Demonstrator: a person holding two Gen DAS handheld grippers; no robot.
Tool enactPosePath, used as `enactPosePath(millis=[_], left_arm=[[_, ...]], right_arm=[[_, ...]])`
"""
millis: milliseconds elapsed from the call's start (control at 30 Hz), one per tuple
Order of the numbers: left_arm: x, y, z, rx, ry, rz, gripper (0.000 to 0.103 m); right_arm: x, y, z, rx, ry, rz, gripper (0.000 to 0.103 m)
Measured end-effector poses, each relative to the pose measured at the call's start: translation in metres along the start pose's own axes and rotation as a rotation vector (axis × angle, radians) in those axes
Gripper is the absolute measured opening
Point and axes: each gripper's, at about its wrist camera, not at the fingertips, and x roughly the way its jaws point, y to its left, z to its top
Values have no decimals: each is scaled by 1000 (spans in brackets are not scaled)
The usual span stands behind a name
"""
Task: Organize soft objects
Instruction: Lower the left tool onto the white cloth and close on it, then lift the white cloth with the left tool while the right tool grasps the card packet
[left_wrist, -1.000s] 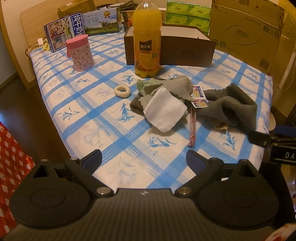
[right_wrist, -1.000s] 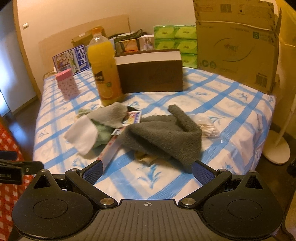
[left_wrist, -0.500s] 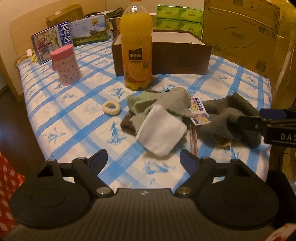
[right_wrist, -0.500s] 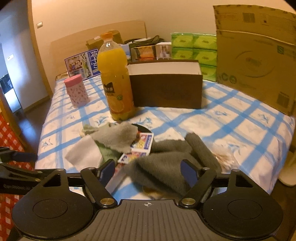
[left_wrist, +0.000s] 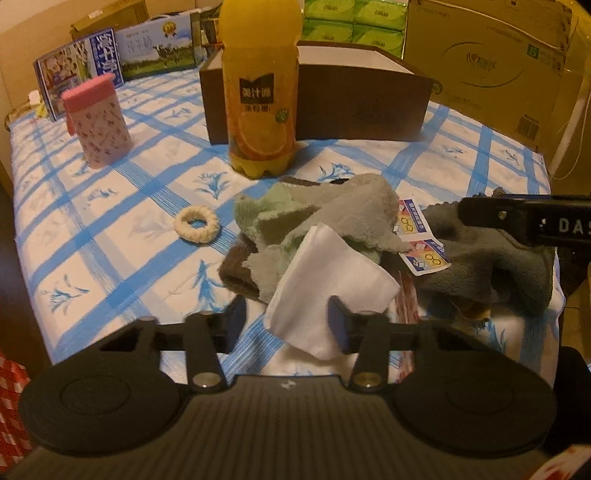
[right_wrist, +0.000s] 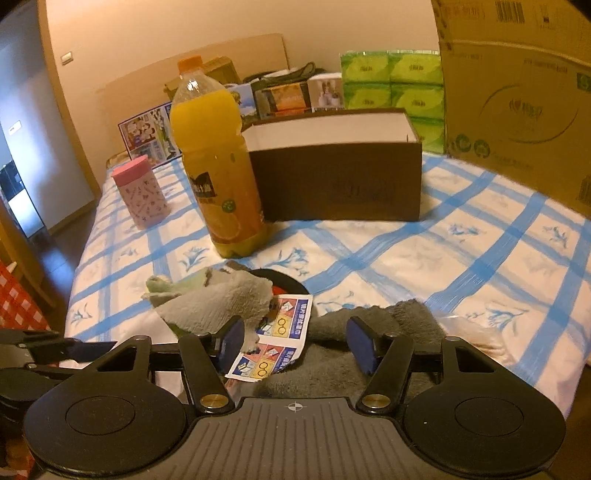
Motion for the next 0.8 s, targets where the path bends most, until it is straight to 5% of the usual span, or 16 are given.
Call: enactPosePath(millis=[200, 533, 800], left_arm=[[2, 0, -2, 9, -19, -50, 4], [-37, 6, 4, -47, -134, -114, 3], [-29, 9, 12, -42, -146, -27, 3]], right_arm=[[15, -4, -8, 26, 48, 12, 62], [26, -2, -10, 19, 70, 30, 62], [54, -15, -11, 112, 135, 71, 45]])
